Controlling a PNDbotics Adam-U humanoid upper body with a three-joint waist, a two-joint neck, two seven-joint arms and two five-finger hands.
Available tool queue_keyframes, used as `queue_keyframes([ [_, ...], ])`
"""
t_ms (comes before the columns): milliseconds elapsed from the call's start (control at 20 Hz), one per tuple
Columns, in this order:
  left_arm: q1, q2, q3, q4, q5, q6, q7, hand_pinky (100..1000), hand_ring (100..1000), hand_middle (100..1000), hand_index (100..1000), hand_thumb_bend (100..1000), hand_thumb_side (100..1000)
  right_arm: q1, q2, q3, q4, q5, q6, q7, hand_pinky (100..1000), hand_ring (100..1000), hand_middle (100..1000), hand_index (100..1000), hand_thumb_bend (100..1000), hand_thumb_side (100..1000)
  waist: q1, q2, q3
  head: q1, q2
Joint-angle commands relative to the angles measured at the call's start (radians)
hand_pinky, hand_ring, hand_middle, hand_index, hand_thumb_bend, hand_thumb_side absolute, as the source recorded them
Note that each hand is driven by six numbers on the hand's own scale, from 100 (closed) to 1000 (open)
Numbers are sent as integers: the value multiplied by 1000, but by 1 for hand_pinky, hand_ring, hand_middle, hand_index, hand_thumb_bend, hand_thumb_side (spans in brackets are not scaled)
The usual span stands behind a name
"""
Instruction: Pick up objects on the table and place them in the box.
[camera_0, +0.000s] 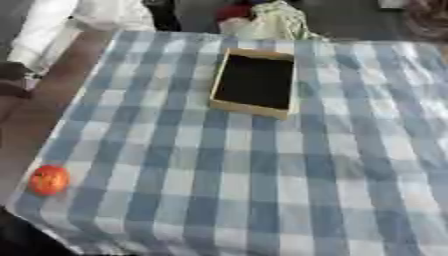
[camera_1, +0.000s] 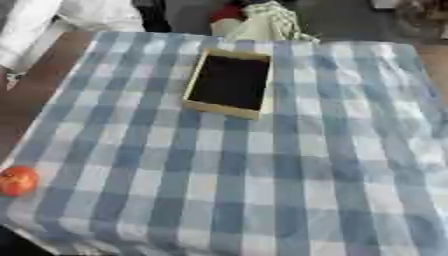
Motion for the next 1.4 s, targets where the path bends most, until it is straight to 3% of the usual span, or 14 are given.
queue_keyframes([
  [50,7,46,28,13,-68,6,39,682,876,749,770,100,521,-2,-33,1,-21,8,4,-1,712,701,743,727,100,769,2,-13,4,-9,7],
  [400,28,84,43,82,-171,-5,102,688,878,752,785,100,491,1,-35,2,-21,10,7,1,712,701,743,727,100,769,6,-15,10,-22,7],
  [1000,29,155,40,218,-312,-27,83,695,874,753,811,100,453,23,-36,2,-21,25,15,-1,711,702,743,727,100,766,25,-46,38,-36,7],
  [1200,31,163,52,279,-333,-28,81,699,880,758,819,100,491,26,-34,1,-21,31,18,-2,711,702,743,727,100,765,29,-54,43,-43,7],
  [1400,24,166,63,350,-368,-21,49,707,892,768,846,100,583,27,-33,1,-21,34,20,-5,711,702,743,726,100,764,30,-56,40,-42,7],
])
